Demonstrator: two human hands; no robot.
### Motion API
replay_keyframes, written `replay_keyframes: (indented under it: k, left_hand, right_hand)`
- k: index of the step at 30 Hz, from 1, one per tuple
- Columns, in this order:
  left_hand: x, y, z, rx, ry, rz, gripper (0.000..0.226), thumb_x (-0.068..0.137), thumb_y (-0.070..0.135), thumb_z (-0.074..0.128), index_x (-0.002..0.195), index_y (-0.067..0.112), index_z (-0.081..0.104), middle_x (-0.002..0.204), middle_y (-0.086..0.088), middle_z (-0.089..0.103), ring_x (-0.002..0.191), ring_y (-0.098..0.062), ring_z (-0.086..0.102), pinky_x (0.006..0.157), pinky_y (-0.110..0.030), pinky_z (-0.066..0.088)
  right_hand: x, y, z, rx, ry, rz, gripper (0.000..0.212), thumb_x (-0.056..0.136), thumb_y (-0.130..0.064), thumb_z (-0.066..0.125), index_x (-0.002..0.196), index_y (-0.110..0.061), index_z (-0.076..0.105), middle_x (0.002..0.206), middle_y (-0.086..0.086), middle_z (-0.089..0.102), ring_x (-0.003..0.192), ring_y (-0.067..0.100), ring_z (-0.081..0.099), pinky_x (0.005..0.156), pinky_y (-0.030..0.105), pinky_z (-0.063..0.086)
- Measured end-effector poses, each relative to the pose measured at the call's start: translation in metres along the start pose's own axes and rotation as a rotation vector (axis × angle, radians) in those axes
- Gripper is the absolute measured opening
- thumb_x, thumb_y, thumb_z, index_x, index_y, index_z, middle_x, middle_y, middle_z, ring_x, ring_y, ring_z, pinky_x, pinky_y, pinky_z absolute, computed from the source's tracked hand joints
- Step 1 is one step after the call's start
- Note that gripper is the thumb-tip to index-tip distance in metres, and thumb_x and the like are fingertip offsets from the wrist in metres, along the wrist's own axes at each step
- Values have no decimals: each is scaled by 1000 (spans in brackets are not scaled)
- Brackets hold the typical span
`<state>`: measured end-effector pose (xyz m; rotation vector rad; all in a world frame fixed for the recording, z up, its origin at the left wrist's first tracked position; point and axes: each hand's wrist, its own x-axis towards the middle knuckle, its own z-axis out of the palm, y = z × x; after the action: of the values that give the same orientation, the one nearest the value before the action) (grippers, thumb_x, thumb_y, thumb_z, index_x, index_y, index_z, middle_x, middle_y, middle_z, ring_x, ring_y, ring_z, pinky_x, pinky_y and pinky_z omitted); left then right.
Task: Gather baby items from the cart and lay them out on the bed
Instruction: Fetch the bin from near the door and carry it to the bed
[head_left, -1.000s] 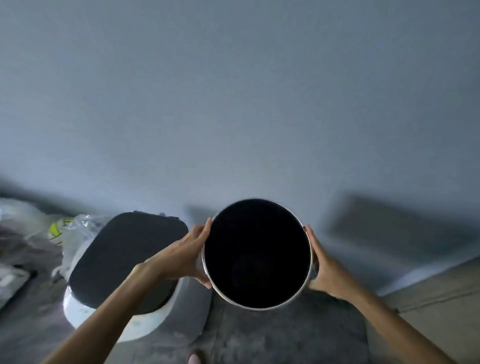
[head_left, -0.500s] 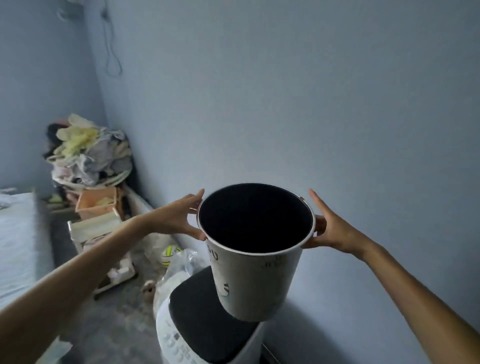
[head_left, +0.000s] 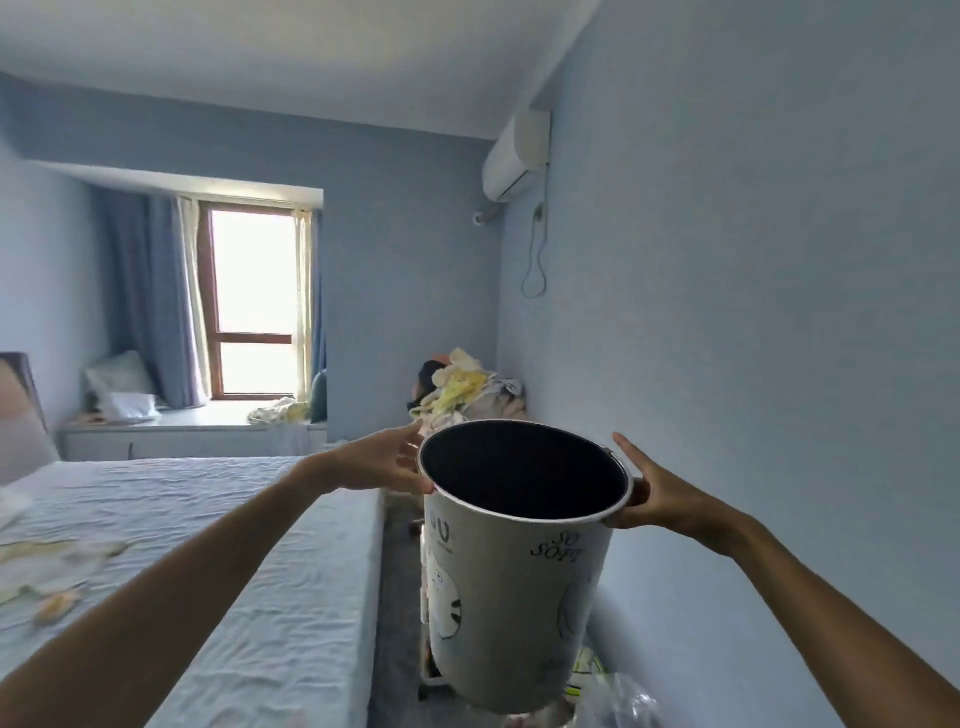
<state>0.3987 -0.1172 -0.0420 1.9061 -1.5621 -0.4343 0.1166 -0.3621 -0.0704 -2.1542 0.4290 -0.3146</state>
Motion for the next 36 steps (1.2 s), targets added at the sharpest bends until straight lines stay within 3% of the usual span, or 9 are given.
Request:
replay_keyframes:
  k: [5,14,17,19,24,26,30,32,36]
  left_hand:
    - [-15,-66,-67,19,100,-151,60,86,14,67,134,8,31,132,-5,54,117,-20,55,93,-26,51]
    - [-14,-189,-150,50,298,-422,67,86,16,67,142,6,31,143,-10,47,130,-27,46,106,-43,42]
    - [-15,-222,-170,53,403,-473,65,83,15,71,138,4,38,139,-13,51,129,-29,48,106,-45,41]
    - [-21,-244,-188,42,478,-508,65,80,13,73,135,2,41,135,-15,54,127,-31,50,106,-46,41]
    - [-81,-291,-232,6,611,-611,65,78,9,75,133,2,42,119,-2,63,120,-21,57,101,-33,47]
    - [-120,-312,-250,5,655,-674,73,75,24,79,135,6,41,121,4,63,119,-16,58,100,-30,48]
    - [-211,-348,-282,26,851,-782,146,40,71,80,149,0,13,140,-5,47,123,-12,51,104,-26,43]
    - [-259,-369,-295,27,886,-847,157,33,74,80,150,0,5,145,-10,42,130,-17,46,109,-30,38]
    - [-349,-404,-335,43,1028,-928,160,30,79,76,149,-2,5,146,-3,36,127,-10,42,92,-6,41]
  right_hand:
    - [113,-28,58,50,-143,-88,121,68,-23,83,150,-32,-5,136,-9,45,112,1,52,80,11,49]
    - [336,-43,145,41,-307,-274,118,68,-11,84,152,-21,2,147,1,36,128,15,43,101,28,45]
    - [404,-59,166,15,-387,-369,121,58,-33,85,149,-28,5,130,-13,38,116,4,44,80,2,45]
    - [445,-78,184,18,-408,-430,116,50,-46,84,140,-42,10,126,-20,38,111,0,45,73,-2,43]
    - [536,-152,261,48,-591,-556,127,50,-48,81,150,-32,5,145,-5,36,126,15,46,96,23,47]
    - [564,-184,309,69,-672,-594,121,56,-37,84,149,-34,6,146,2,40,111,6,58,84,16,52]
    - [601,-246,426,100,-856,-649,113,72,-8,80,148,-38,2,136,4,49,91,-6,66,67,11,51]
    - [604,-278,487,91,-916,-685,115,74,-5,79,150,-35,-3,131,-4,49,95,0,66,68,11,51]
    - [617,-344,609,170,-982,-714,109,79,-1,72,150,-30,-5,133,6,54,104,10,63,68,10,51]
